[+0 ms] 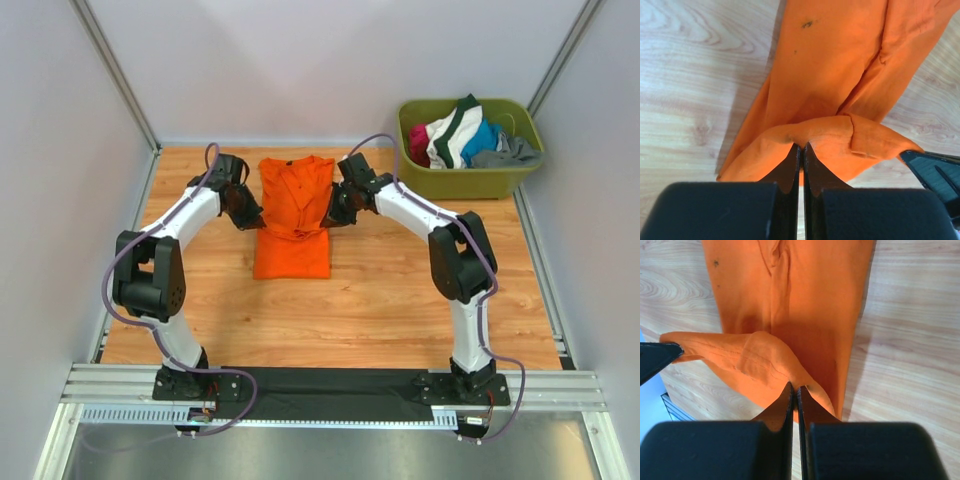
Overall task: Fold and stack the t-shirts
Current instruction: Fold the tshirt
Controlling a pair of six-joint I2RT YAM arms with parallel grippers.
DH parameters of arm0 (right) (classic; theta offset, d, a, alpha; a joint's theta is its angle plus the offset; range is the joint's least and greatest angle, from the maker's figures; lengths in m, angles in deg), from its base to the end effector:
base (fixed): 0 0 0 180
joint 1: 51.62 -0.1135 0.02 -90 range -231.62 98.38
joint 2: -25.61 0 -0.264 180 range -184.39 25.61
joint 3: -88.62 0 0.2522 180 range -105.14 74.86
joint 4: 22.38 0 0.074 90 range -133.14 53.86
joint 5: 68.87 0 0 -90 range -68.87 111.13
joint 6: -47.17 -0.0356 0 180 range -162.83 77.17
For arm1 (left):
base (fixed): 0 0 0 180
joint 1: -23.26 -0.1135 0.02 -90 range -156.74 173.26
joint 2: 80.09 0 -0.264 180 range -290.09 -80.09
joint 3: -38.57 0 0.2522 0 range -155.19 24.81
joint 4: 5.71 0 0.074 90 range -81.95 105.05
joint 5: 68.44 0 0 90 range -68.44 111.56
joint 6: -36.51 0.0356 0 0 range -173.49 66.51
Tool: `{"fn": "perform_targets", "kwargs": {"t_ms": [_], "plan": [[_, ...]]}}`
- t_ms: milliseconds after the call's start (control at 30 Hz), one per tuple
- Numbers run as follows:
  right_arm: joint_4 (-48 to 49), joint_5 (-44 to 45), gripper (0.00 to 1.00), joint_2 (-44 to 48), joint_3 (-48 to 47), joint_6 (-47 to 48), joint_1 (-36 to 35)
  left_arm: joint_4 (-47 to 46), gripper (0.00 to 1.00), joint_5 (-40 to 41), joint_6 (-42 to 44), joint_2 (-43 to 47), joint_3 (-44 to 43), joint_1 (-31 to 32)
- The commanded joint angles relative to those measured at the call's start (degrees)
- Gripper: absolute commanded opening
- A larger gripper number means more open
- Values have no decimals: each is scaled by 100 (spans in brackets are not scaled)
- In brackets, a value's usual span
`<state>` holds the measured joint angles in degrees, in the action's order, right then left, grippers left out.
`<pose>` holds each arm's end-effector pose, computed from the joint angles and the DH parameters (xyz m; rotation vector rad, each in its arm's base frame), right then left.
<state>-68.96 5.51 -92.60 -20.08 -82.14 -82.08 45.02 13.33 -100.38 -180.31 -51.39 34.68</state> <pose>0.3864 0.2384 0.2146 0.0959 2.7042 0.7756 0.3597 -0.0779 0.2329 -0.7810 2.6083 -0.5141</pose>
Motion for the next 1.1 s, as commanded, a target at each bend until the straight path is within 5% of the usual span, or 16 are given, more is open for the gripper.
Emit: {"fn": "perform_targets", "kwargs": {"t_ms": [0,333,533,633,700,767,867,967,1067], "plan": [[-119,-134,0,-254,-385,152,75,-120,0,-65,189,-164,-368,-43],[-330,-73,0,-685,-561,301,145,-120,0,-3,181,-576,-386,-52],[-383,-55,26,-756,-762,424,216,-58,1,14,251,-876,-571,-79],[-453,-29,43,-773,-956,538,207,-129,17,-82,365,-859,-676,-122],[-471,6,53,-738,-1184,644,216,-181,41,-170,470,-850,-851,-157],[-515,67,61,-712,-1499,705,224,-217,54,-162,506,-788,-992,-166],[-585,129,70,-572,-1738,653,233,-129,93,-135,585,-718,-1414,-175],[-463,-45,85,-177,-1520,451,198,170,99,-327,541,-385,-1573,-184],[46,-204,94,429,-477,-145,111,-40,99,-635,-28,449,-697,-175]]}}
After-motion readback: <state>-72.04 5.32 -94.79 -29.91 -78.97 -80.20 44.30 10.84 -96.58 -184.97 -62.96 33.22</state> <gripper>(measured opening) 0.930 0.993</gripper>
